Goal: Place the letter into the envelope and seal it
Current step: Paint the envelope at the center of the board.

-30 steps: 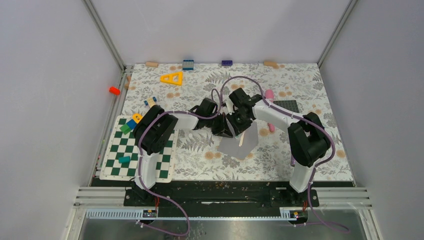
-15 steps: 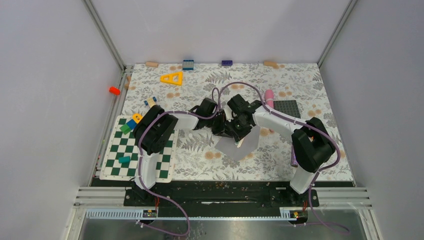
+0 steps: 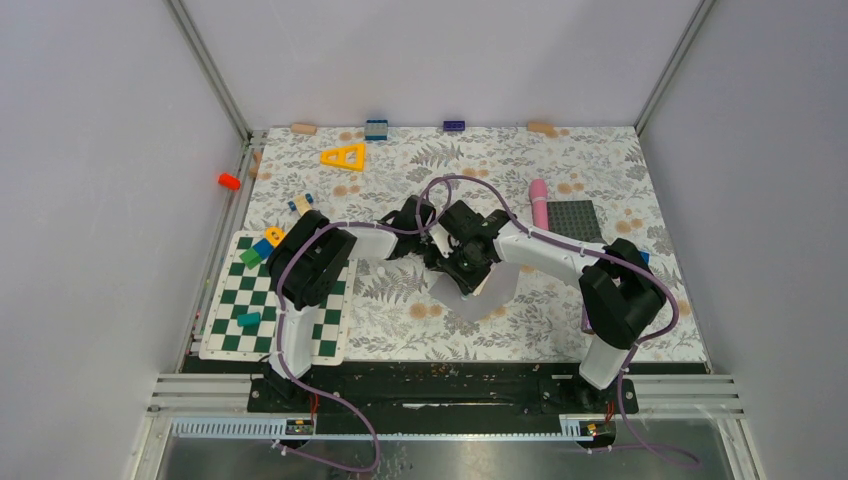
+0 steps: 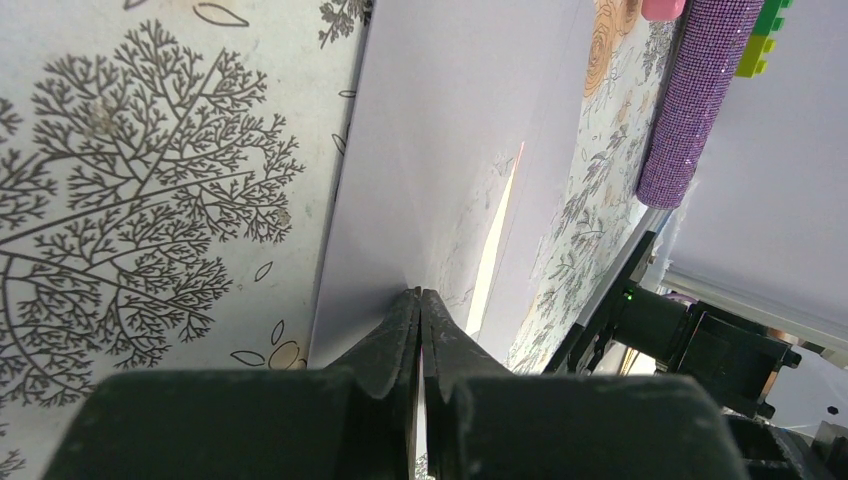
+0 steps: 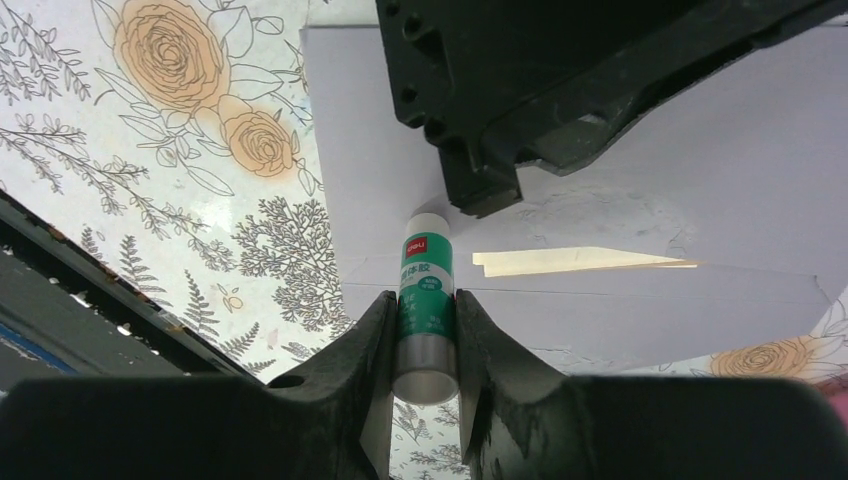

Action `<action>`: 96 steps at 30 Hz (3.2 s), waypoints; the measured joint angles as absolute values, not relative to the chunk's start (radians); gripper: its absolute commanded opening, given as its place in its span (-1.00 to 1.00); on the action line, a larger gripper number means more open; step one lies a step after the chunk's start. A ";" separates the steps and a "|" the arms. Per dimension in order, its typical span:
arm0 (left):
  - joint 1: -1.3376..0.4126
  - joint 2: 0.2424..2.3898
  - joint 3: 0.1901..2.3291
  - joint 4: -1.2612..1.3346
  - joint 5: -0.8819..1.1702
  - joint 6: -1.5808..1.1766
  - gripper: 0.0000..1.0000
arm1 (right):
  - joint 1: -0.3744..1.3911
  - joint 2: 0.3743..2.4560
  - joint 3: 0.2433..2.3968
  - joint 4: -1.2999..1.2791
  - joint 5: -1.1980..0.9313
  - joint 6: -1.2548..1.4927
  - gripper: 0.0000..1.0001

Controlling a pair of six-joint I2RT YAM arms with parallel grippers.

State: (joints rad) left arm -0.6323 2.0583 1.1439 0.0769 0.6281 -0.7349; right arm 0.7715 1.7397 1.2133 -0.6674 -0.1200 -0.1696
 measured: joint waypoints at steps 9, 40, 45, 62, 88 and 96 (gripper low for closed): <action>-0.633 2.059 1.144 0.081 0.624 -0.734 -1.00 | 0.776 1.740 1.213 -0.648 -0.017 -0.199 -1.00; -0.634 2.059 1.146 0.080 0.623 -0.730 -1.00 | 0.686 1.770 1.230 -0.564 0.046 -0.256 -1.00; -0.634 2.059 1.146 0.080 0.622 -0.730 -1.00 | 0.689 1.770 1.231 -0.566 0.010 -0.241 -1.00; -0.633 2.061 1.146 0.081 0.629 -0.731 -1.00 | 0.711 1.780 1.245 -0.574 0.117 -0.249 -1.00; -0.624 2.065 1.150 0.080 0.637 -0.730 -1.00 | 0.686 1.814 1.294 -0.626 -0.015 -0.250 -1.00; -0.616 2.066 1.151 0.081 0.640 -0.731 -1.00 | 0.701 1.815 1.285 -0.570 0.141 -0.281 -1.00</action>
State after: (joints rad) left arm -0.6163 2.0659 1.1507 0.0807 0.6399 -0.7307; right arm 0.7010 1.8153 1.2854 -0.5705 0.1410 -0.2810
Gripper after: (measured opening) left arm 0.005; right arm 0.295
